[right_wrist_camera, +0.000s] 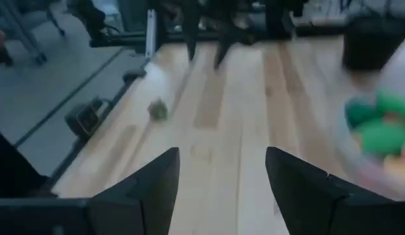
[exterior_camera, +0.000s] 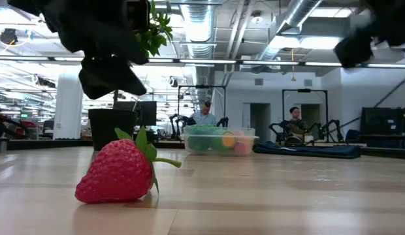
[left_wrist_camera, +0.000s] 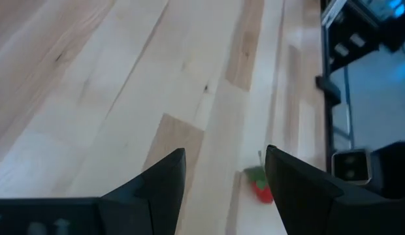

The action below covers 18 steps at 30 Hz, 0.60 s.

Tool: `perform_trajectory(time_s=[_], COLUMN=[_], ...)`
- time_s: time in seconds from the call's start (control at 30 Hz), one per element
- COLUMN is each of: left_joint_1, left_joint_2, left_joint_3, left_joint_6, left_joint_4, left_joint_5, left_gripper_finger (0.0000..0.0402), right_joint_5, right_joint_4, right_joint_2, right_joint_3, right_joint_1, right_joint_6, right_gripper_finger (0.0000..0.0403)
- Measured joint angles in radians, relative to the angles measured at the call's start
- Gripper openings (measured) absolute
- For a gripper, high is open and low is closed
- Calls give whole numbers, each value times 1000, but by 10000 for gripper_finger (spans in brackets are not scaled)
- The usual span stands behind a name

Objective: Pick and placing Produce into tupperware
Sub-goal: Put the red strawberry into the transparent bin

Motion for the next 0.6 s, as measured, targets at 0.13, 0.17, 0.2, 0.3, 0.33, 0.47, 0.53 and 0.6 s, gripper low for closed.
perform_trajectory(time_s=[0.13, 0.17, 0.2, 0.3, 0.33, 0.47, 0.53, 0.6], left_joint_1=[0, 0, 0, 0, 0, 2, 2, -2], left_joint_2=[0, 0, 0, 0, 2, 6, 6, 6], left_joint_3=[0, 0, 0, 0, 0, 0, 0, 0], left_joint_6=[-32, -36, -38, -14, 3, 79, 71, 94], left_joint_4=[20, 31, 38, 40, 32, -19, -4, 35], left_joint_5=[-21, -24, -25, -24, -25, -26, -22, 2], left_gripper_finger=[198, 198, 198, 198, 198, 198, 198, 198], right_joint_5=[-161, -189, -217, -277, -299, -403, -436, -452], right_joint_4=[161, 180, 175, 123, 110, 87, 80, 92], right_joint_2=[-242, -302, -349, -456, -491, -588, -627, -631], right_joint_3=[-155, -175, -185, -198, -202, -233, -250, -255], right_joint_1=[-75, -92, -107, -157, -175, -237, -258, -272], right_joint_6=[38, 32, 27, 13, 12, 23, 30, 34], right_gripper_finger=[221, 221, 221, 221, 221, 221, 221, 221])
